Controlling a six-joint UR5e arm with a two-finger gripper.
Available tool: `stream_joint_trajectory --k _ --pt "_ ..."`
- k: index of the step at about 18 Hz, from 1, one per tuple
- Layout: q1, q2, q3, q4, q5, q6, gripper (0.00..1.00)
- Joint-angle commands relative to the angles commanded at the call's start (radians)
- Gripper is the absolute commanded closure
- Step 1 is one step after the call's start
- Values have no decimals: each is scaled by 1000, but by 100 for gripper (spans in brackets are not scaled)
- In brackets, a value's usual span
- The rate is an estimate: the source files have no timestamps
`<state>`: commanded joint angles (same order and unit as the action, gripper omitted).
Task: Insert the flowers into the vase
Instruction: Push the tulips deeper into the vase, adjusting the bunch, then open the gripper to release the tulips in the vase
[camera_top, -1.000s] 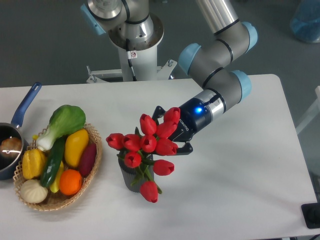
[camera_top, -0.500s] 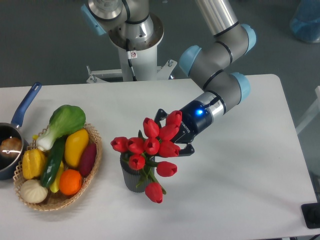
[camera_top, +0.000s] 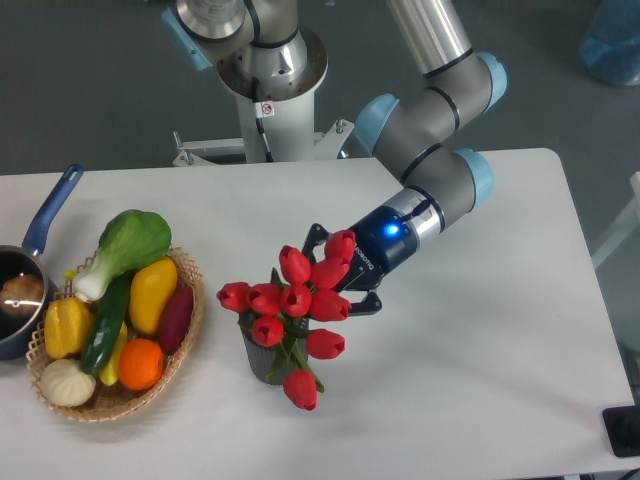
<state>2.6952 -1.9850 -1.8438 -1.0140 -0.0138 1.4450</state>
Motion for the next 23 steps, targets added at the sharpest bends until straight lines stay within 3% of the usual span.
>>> stream_joint_trajectory --k 11,13,17,18,19,21,22,23 --pt "-14 -2 -26 -2 9 11 100" --pt "-15 -9 -28 -2 27 37 93" --pt "-15 -12 -34 0 58 57 90" --pt "-15 -12 -34 0 60 57 86" --pt "-14 -12 -34 0 60 58 75" --pt "-12 -11 -35 0 63 55 7" --pt "-11 -11 -38 0 74 55 0" --pt "-8 -11 -38 0 90 61 0"
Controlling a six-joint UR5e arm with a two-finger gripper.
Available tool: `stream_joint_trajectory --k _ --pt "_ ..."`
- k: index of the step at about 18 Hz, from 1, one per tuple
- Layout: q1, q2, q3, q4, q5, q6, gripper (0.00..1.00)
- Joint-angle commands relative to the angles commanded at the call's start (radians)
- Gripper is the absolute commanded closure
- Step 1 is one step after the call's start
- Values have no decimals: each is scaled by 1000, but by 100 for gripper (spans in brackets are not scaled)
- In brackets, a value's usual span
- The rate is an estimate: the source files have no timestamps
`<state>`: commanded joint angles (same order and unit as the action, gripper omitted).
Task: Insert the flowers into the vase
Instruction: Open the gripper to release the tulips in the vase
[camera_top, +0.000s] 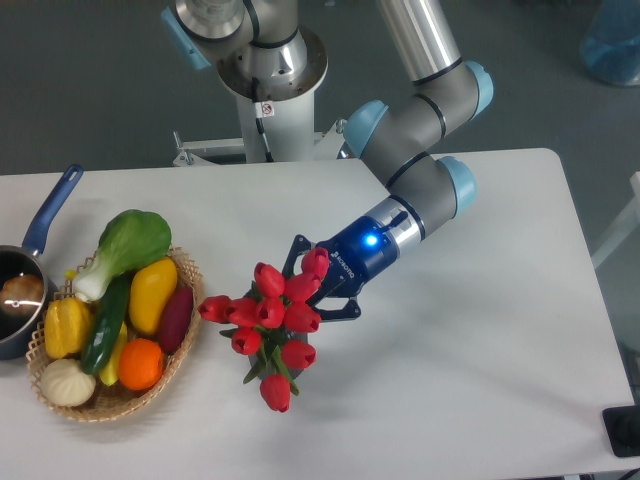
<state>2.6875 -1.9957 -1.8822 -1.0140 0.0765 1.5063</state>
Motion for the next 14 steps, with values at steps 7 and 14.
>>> stream_joint_trajectory --k 7,14 --pt "14 0 -5 0 9 32 0" --pt "40 0 -11 2 49 38 0"
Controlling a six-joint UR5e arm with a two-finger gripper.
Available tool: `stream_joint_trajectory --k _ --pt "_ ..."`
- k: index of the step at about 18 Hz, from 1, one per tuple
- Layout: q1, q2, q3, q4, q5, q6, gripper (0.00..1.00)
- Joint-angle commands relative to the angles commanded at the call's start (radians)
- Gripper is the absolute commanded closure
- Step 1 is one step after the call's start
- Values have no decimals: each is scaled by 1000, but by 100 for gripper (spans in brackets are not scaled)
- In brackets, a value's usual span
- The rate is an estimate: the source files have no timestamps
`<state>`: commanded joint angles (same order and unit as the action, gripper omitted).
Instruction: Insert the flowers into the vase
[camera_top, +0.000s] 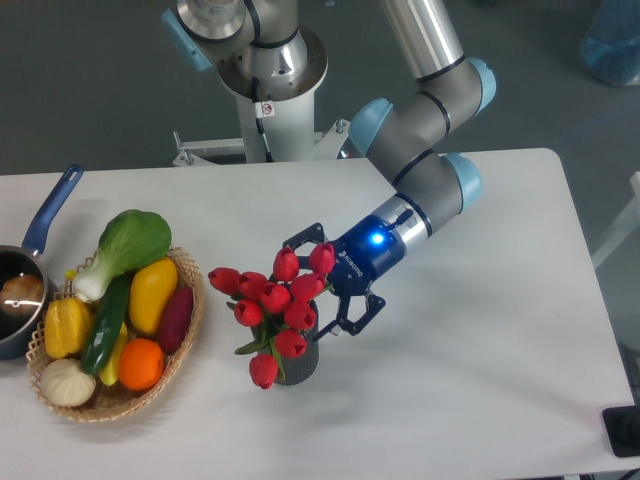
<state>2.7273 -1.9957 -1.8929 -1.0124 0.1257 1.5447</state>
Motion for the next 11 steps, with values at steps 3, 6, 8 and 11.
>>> stream_joint_trajectory --k 3,6,8,11 --pt "21 3 -9 0 6 8 0" --pt "41 12 -12 2 2 8 0" --pt "57 17 -12 3 -1 6 0" --pt "75 23 -14 5 -1 6 0"
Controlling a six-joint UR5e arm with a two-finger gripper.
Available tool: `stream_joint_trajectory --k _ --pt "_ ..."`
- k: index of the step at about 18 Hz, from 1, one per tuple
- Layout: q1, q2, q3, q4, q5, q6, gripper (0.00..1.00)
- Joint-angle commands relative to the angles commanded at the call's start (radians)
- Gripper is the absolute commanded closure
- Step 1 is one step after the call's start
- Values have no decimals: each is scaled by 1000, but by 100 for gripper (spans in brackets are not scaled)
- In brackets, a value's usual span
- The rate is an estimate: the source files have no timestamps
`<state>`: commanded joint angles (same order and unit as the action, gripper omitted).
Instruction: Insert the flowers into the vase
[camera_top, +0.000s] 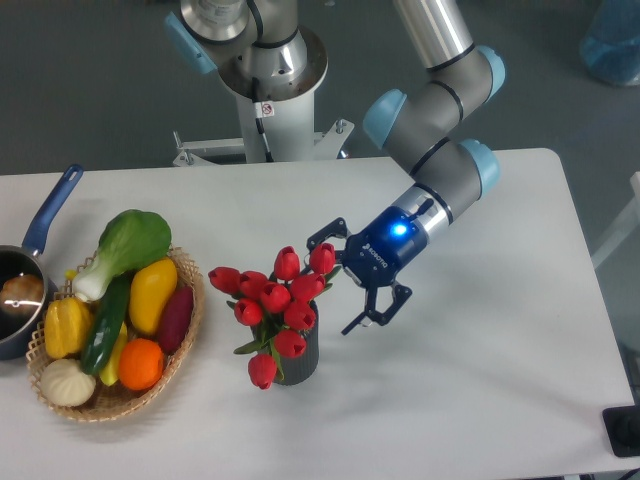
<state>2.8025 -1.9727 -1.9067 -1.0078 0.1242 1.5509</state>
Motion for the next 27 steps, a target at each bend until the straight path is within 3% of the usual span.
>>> stream_joint_trajectory --k 8,12,14,19,22,25,27 --pt "86 37 14 0 2 0 0" --pt "138 69 64 0 11 0 0" --pt "144 74 92 2 72 -2 0" --pt "140 101 143 2 360 0 0" --pt "120 112 181 2 651 2 0" --pt "52 104 245 0 994 2 0" --pt "45 101 242 2 1130 0 0"
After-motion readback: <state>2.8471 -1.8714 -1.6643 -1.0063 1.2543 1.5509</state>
